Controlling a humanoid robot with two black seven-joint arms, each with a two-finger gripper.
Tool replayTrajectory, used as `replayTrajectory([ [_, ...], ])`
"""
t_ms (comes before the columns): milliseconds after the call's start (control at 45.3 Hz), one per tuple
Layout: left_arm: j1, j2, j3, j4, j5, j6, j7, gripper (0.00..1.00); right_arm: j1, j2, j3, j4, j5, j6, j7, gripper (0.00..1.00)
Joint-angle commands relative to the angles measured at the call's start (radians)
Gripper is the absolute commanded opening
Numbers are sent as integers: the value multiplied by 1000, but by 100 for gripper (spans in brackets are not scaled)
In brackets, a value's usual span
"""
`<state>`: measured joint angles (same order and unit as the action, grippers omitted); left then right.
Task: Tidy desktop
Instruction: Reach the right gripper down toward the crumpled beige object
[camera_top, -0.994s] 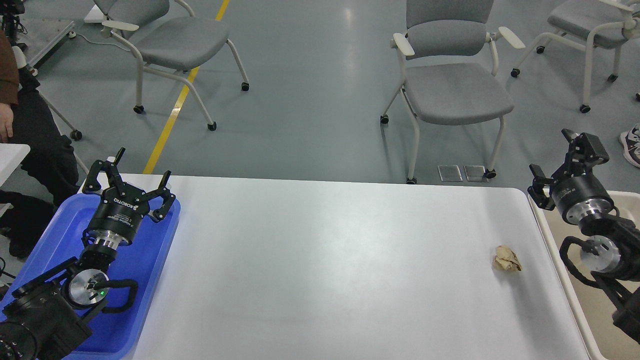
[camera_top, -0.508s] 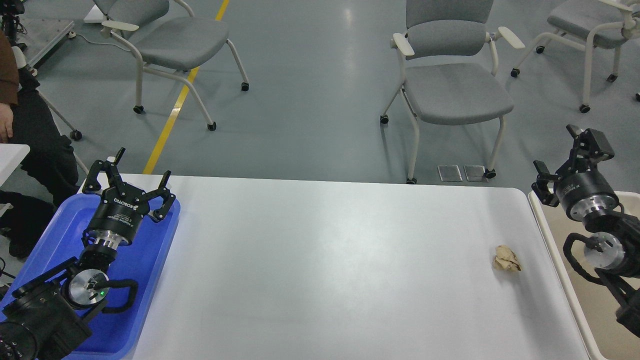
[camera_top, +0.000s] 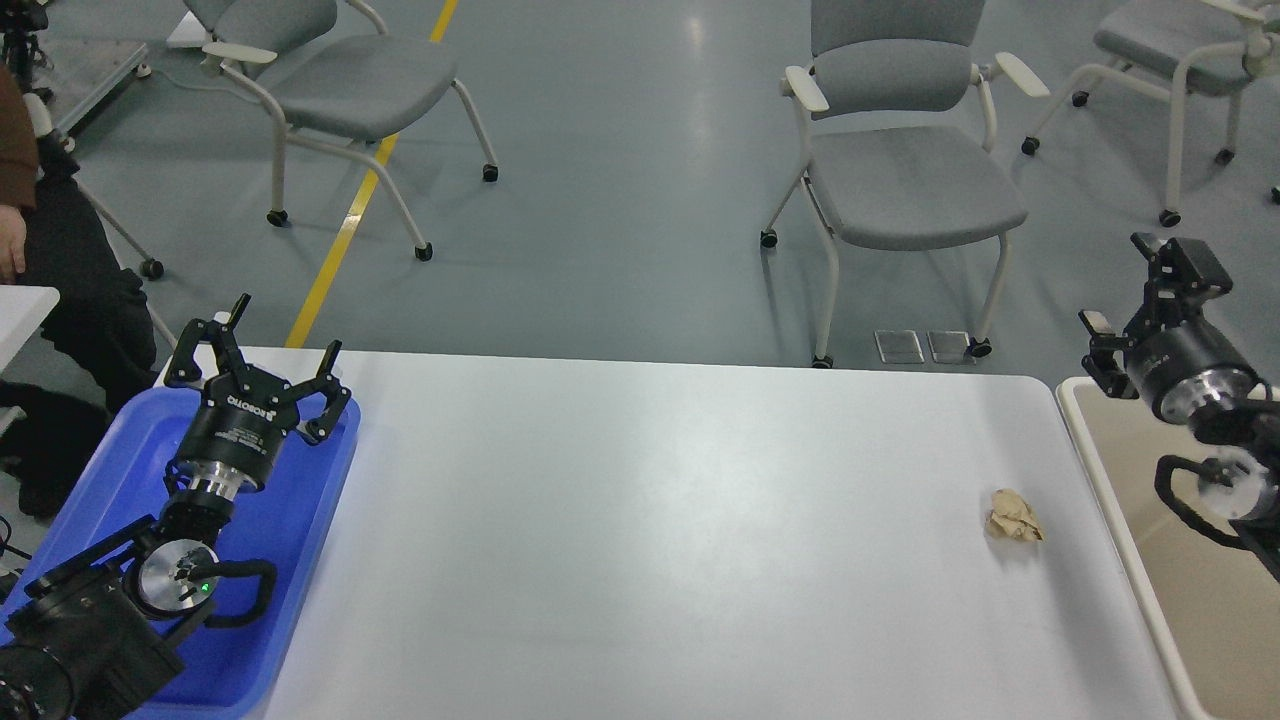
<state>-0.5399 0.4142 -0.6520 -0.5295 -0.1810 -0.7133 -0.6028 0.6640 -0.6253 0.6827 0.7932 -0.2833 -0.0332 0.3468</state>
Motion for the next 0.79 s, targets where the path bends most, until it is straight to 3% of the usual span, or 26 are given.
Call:
replayTrajectory([
  [0, 0, 0, 0, 0, 0, 0, 0, 98, 169, -105, -391, -6, -88, -7, 0, 100],
  [199, 0, 0, 0, 0, 0, 0, 0, 98, 278, -123, -624, -14, -373, -17, 0, 100],
  [442, 0, 0, 0, 0, 0, 0, 0, 98, 339, -113, -825, -14, -848, -109, 0, 100],
  [574, 0, 0, 0, 0, 0, 0, 0, 98, 402, -103, -998, -18, -947, -160, 0, 100],
  [773, 0, 0, 0, 0, 0, 0, 0, 98, 404, 93, -1296, -250, -950, -284, 0, 99],
])
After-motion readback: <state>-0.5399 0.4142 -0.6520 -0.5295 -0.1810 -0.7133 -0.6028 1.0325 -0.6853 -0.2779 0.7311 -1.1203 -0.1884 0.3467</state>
